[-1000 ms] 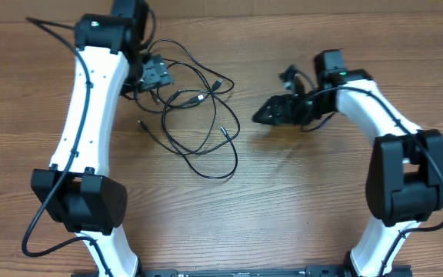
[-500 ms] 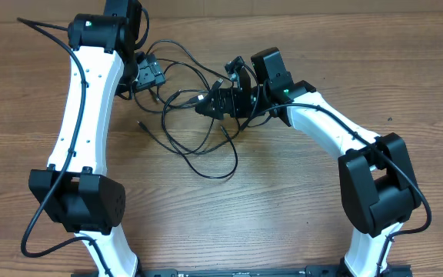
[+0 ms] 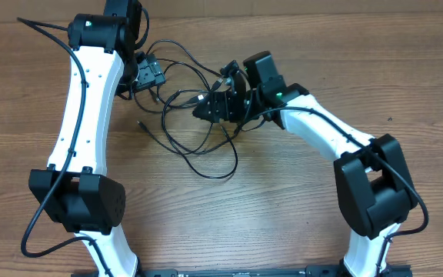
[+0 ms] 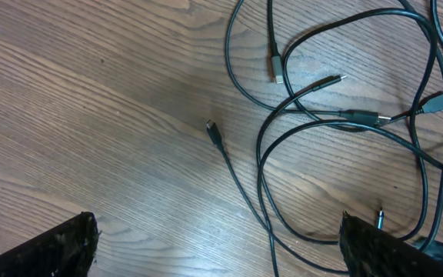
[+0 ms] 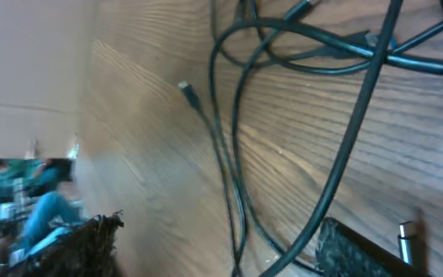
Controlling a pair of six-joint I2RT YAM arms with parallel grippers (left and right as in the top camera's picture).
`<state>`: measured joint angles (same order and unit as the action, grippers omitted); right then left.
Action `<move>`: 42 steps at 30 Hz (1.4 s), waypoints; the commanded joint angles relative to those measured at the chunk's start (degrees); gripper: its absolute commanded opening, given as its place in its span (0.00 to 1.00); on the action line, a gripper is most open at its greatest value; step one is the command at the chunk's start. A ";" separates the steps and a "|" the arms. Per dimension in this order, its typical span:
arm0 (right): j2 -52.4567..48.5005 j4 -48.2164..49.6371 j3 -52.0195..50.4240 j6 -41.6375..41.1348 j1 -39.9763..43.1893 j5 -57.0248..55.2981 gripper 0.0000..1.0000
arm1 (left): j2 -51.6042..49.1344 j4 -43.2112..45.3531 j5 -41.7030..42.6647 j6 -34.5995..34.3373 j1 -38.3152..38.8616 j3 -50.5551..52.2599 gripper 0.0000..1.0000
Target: Untangle cables
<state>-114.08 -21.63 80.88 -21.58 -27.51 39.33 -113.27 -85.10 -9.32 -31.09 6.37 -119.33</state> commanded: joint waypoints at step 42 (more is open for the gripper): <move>15.74 -35.08 63.21 2.21 -2.34 -31.17 0.04 | 0.55 0.07 -1.18 1.09 0.37 -0.02 1.00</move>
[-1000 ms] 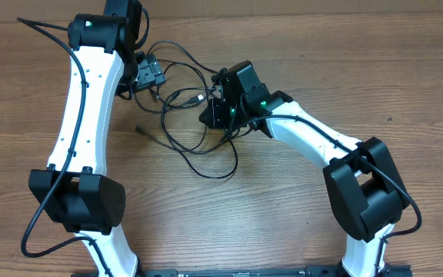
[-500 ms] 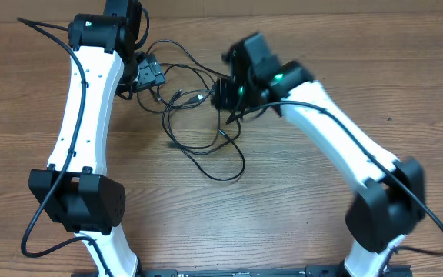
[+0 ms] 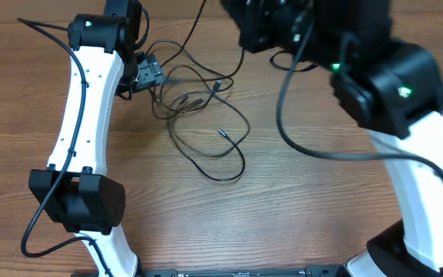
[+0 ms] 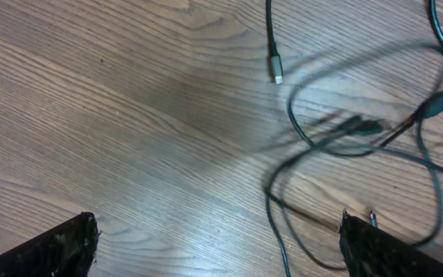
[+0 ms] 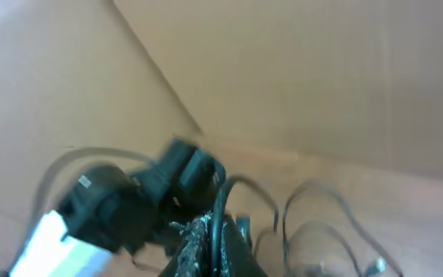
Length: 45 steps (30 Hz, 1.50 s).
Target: Untangle cables
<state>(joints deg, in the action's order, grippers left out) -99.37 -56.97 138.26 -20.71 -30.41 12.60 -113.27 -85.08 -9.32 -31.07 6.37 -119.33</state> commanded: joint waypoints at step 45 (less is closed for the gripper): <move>-14.80 5.05 26.71 4.33 31.34 6.47 0.04 | 0.55 0.04 -1.18 1.07 0.35 -0.02 1.00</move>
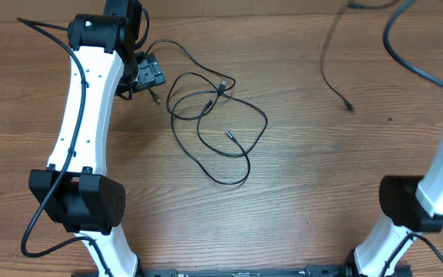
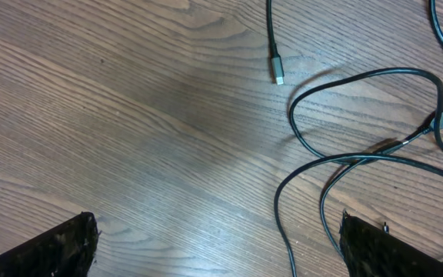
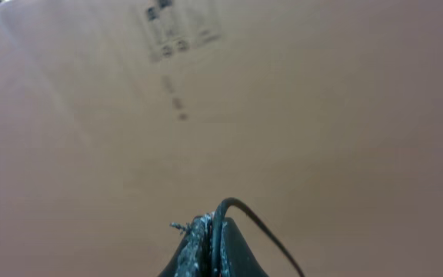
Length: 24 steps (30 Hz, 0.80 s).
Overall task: Untangle cables
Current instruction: 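Pull the grasped cable far right with the right gripper, separating it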
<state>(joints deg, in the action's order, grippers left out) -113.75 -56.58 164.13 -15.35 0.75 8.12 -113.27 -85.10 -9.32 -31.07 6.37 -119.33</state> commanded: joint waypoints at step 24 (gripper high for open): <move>-5.97 15.65 -20.70 -3.58 8.55 -2.19 0.04 | 0.55 0.07 -1.18 1.07 0.37 -0.02 1.00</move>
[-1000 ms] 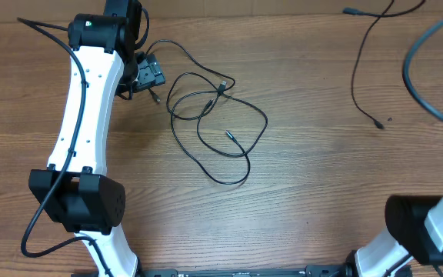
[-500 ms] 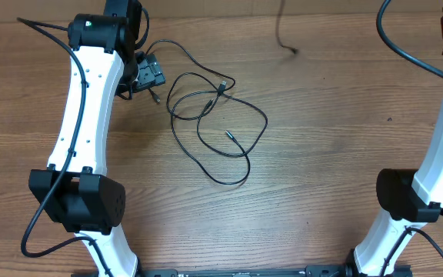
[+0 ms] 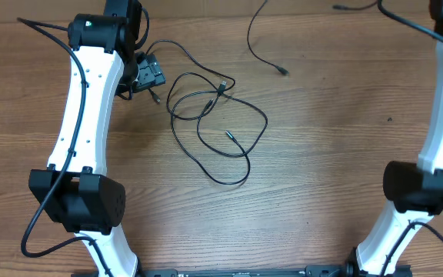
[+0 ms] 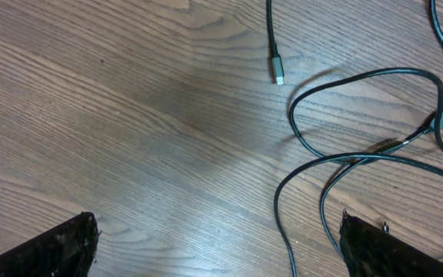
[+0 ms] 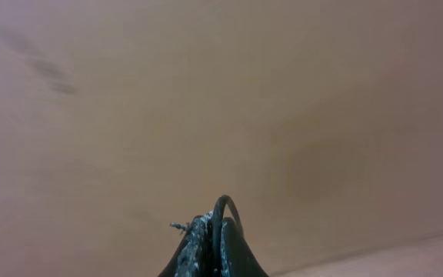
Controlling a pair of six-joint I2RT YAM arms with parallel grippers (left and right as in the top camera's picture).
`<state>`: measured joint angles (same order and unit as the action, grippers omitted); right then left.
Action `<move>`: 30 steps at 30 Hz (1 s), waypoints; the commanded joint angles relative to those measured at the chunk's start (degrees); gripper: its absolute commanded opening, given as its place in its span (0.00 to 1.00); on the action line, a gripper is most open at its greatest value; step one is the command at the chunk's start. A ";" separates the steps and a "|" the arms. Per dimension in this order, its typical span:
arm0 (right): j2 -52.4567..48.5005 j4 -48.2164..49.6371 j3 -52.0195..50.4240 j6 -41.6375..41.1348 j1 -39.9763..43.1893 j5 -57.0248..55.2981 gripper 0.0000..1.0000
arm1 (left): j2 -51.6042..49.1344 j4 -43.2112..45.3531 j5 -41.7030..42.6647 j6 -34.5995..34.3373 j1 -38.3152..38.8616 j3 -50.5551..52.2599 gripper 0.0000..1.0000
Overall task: Untangle cables
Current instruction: 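Pull the grasped cable far right with the right gripper, separating it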
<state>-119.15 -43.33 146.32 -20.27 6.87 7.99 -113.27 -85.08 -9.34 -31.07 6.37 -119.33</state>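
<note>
Two or three black cables lie looped over each other on the wooden table, and their plugs and loops show in the left wrist view. My left gripper hovers open over the tangle's left edge, nothing between its fingers. One more black cable hangs in the air at the back, its free plug dangling above the table. My right gripper is raised high and shut on that cable. In the overhead view this gripper is out of frame.
The left arm stretches along the table's left side. The right arm rises along the right edge. A cardboard wall fills the right wrist view. The wooden table is bare to the front and right of the tangle.
The hanging cable's free end was dangling at the right; it now dangles at the back middle. The right arm has shifted. The tangle and left gripper are unchanged.
My right gripper was low in the tangle with its fingers apart around the cables. Then it was raised and shut on one cable, and the tangle had shifted. Later that cable hung clear of the others at the right, and now at the back middle.
</note>
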 commanded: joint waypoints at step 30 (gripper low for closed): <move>-17.70 12.68 -6.45 4.04 25.24 -6.01 0.39 | 0.55 0.04 -1.16 1.07 0.39 -0.02 1.00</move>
<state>-136.42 -31.03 139.41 -16.27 31.05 3.73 -113.27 -85.10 -9.34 -31.07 6.37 -119.33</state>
